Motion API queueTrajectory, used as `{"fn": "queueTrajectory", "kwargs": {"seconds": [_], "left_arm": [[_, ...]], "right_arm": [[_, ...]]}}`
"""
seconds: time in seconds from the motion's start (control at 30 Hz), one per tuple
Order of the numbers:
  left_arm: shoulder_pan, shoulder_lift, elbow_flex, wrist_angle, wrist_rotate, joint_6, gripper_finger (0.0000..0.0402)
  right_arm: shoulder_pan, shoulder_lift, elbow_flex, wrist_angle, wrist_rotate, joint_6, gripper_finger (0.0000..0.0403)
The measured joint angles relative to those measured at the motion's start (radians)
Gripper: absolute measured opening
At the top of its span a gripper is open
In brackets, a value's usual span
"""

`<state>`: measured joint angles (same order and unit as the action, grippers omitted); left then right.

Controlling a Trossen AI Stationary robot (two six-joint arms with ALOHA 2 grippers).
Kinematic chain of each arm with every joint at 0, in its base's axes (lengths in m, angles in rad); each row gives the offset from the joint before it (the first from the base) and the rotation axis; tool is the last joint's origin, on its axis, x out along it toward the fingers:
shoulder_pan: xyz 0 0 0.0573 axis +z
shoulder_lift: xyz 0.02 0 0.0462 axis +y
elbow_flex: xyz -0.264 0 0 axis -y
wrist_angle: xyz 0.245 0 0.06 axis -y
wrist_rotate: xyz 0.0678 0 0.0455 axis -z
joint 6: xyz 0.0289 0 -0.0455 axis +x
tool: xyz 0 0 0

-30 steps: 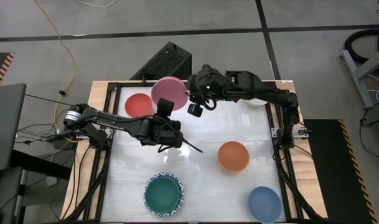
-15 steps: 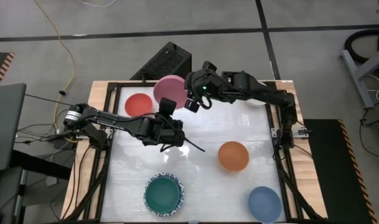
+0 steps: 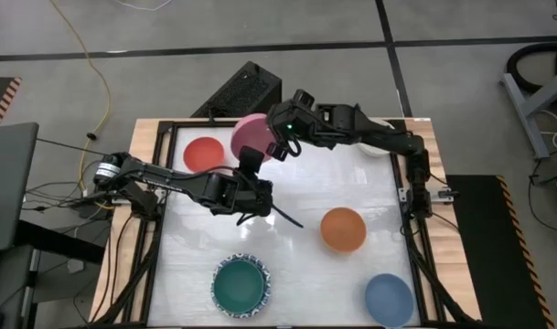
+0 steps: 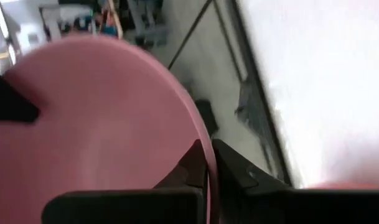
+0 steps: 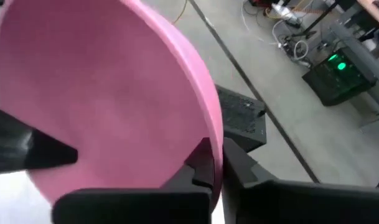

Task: Nest bowls inside each other
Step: Stack the pink bowl on top of the green bowl

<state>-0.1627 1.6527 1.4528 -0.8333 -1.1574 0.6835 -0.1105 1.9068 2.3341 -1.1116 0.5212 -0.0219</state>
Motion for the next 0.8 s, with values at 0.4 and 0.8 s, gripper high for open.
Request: {"fn": "queueTrajectory", "kwargs": {"seconds": [0.4, 0.8], "left_arm": [[-0.012, -0.006, 0.0, 0.123, 0.158, -0.063, 0.007], [-0.058, -0.087, 0.053, 0.123, 0.131, -0.12, 0.021]], "right_arm": [[-0.024, 0.011, 0.0, -0.089, -0.086, 0.018, 0.0008], [-0.163, 0.009, 0.002, -0.117, -0.334, -0.009, 0.0008]]}}
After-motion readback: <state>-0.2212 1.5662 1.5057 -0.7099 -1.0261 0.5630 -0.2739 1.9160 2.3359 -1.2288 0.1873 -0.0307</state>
